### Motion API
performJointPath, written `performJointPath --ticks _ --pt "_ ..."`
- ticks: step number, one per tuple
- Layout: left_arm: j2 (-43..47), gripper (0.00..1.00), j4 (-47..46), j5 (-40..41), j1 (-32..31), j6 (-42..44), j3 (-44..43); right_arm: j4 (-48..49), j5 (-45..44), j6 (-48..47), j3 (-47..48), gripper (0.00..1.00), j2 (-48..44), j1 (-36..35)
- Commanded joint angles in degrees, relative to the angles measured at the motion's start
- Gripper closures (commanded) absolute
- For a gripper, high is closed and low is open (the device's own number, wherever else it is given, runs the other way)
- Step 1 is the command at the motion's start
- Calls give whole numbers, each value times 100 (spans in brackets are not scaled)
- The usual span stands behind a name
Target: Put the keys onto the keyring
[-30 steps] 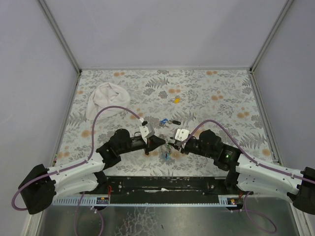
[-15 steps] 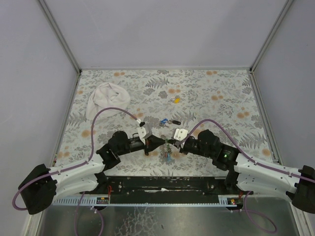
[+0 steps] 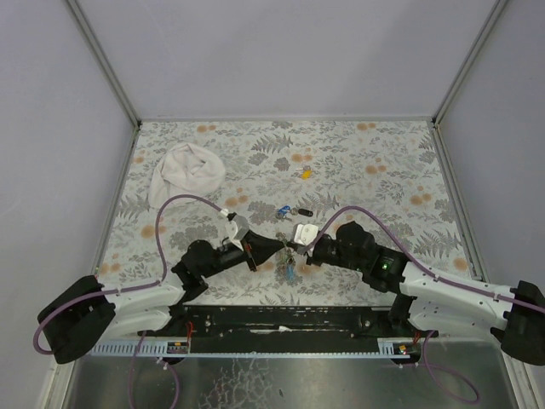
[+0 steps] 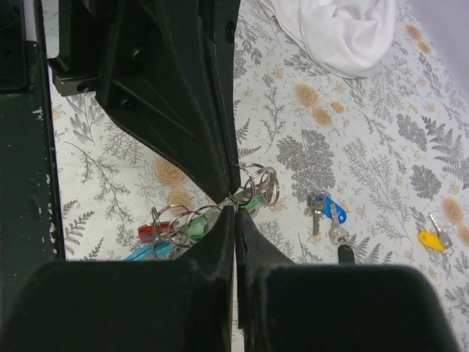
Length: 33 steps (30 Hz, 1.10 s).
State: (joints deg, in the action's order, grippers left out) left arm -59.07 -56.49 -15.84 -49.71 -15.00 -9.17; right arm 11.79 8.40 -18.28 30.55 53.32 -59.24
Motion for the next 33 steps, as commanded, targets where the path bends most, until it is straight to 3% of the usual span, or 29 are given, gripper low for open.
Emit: performJointPath --ticks 1,7,11,17,20,24,33 --pt "127 100 -923 330 41 -151 -130 -356 65 -343 354 100 64 -35" --pt "922 79 725 560 47 374 -280 -879 -157 -823 716 100 62 -36" --pt "1509 70 1674 576 45 718 -394 -1154 -212 -1067 929 100 56 -41" --pt "1421 66 2689 -29 54 1123 -1021 -1362 -95 -1227 1203 100 178 -30" --pt "1138 65 2939 -108 58 826 -1368 -1402 -72 -1223 1287 100 214 -42" --pt "1053 55 3115 -257 63 326 -1555 -1434 -117 -1229 1342 100 189 -35" --pt "896 59 3714 -163 60 119 -1828 -1419 -75 -1221 1345 100 174 -39"
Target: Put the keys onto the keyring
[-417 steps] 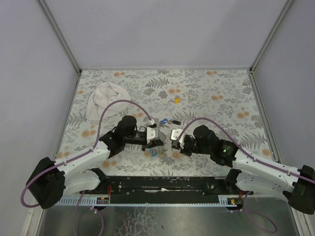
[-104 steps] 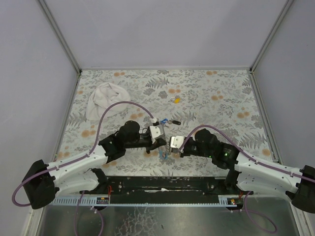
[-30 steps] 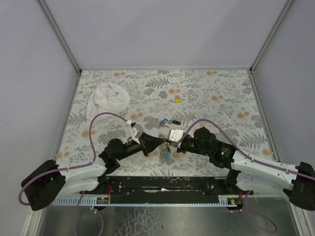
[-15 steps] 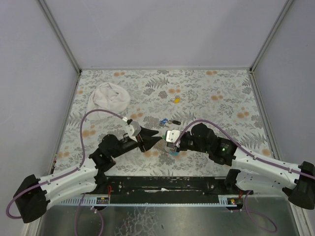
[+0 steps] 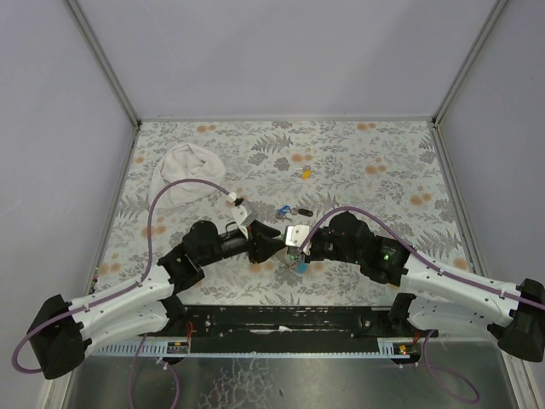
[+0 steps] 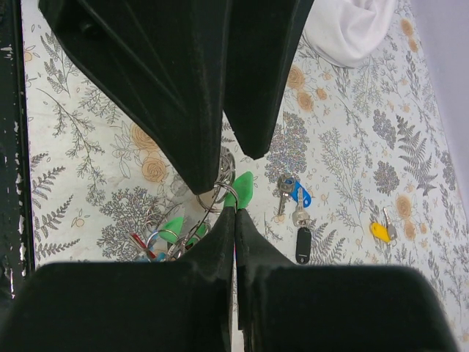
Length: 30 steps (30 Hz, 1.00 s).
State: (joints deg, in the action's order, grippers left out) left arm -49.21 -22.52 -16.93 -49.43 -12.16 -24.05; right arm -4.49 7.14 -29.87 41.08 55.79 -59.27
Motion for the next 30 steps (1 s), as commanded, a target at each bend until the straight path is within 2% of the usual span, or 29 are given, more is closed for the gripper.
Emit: performJointPath --ticks 1,3,15,24,30 --pt "-128 61 366 -71 28 -213 -396 196 51 -59 306 100 -76 -33" --pt "-197 65 483 -119 29 -281 -502 194 53 -50 300 100 -85 -34" --pt "-410 66 1034 -63 41 -639 -835 257 99 -13 264 100 -144 -34" --pt "-547 67 1103 -165 48 -886 -874 348 160 33 232 100 -130 -35" --pt "-670 72 1064 -147 60 -874 -894 344 224 62 242 100 -121 -35"
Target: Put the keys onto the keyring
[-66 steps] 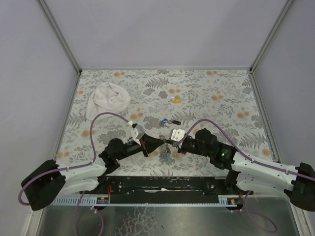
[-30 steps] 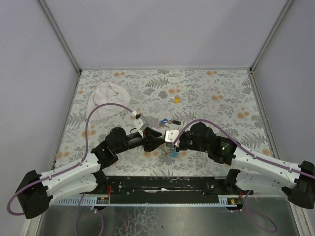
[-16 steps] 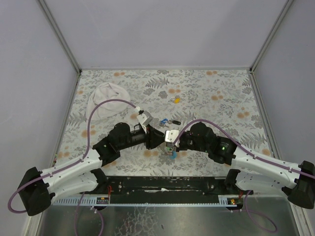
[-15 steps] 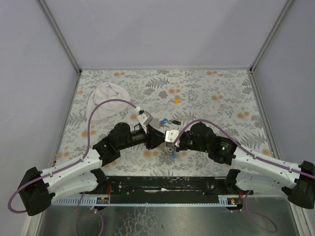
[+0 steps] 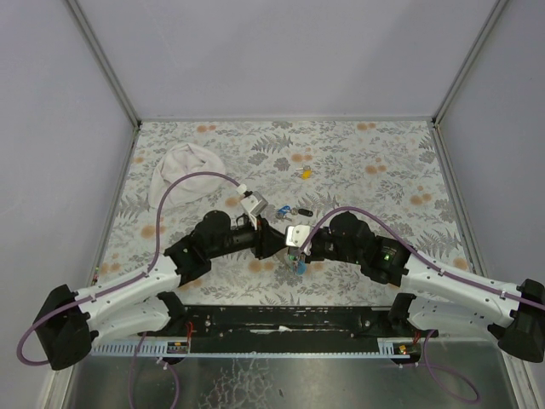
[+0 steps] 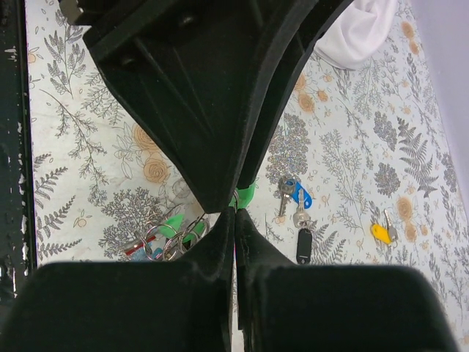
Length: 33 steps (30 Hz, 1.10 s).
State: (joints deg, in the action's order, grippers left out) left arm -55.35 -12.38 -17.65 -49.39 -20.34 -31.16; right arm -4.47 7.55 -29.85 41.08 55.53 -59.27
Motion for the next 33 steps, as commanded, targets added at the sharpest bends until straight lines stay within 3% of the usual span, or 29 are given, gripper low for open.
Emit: performJointPath --ticks 1,3,8,15,33 --pt "-88 72 70 -84 50 -47 -196 343 185 65 243 100 -102 -37" --pt "-103 75 95 -97 58 -30 -225 337 186 68 234 100 -124 -33" --pt "-85 99 58 -73 59 11 -194 304 132 70 198 100 -220 -35" --pt "135 100 -289 274 113 -104 106 185 -48 153 -30 100 -503 -33" --pt "409 100 -2351 1068 172 -1009 1223 496 287 755 -743 100 -292 -37"
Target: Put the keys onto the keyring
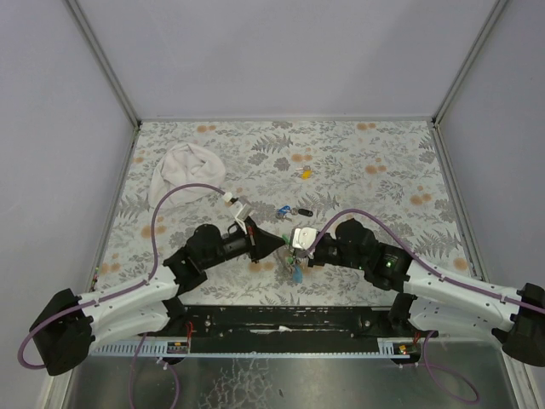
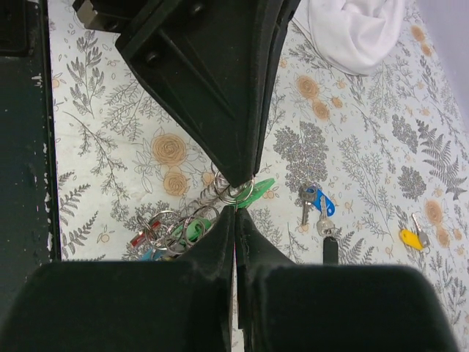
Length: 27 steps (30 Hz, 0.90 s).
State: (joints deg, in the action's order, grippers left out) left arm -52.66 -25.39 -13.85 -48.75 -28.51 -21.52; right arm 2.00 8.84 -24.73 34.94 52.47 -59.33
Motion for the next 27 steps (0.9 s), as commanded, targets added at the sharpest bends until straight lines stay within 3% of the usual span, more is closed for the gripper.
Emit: performJointPath --ticks 1,9,14,18,20,23,27 --pt "139 100 -1248 743 105 -238 344 -79 251 271 -126 100 53 -26" --pt "162 100 -2338 1353 103 -428 783 304 957 454 -13 100 370 -37" --pt "117 100 -2931 1651 76 -541 1024 182 702 367 163 100 356 -39" --pt "25 100 -3080 1409 60 -530 1014 6 121 134 343 100 310 -35" --pt "89 93 -3017 1260 67 -445 1016 -57 -143 -10 437 100 217 -37" --pt "346 72 -2410 1147 75 -139 891 -200 -303 -255 610 100 87 -35" --pt "805 63 -1622 933 79 396 728 -413 -330 -500 803 100 94 -35"
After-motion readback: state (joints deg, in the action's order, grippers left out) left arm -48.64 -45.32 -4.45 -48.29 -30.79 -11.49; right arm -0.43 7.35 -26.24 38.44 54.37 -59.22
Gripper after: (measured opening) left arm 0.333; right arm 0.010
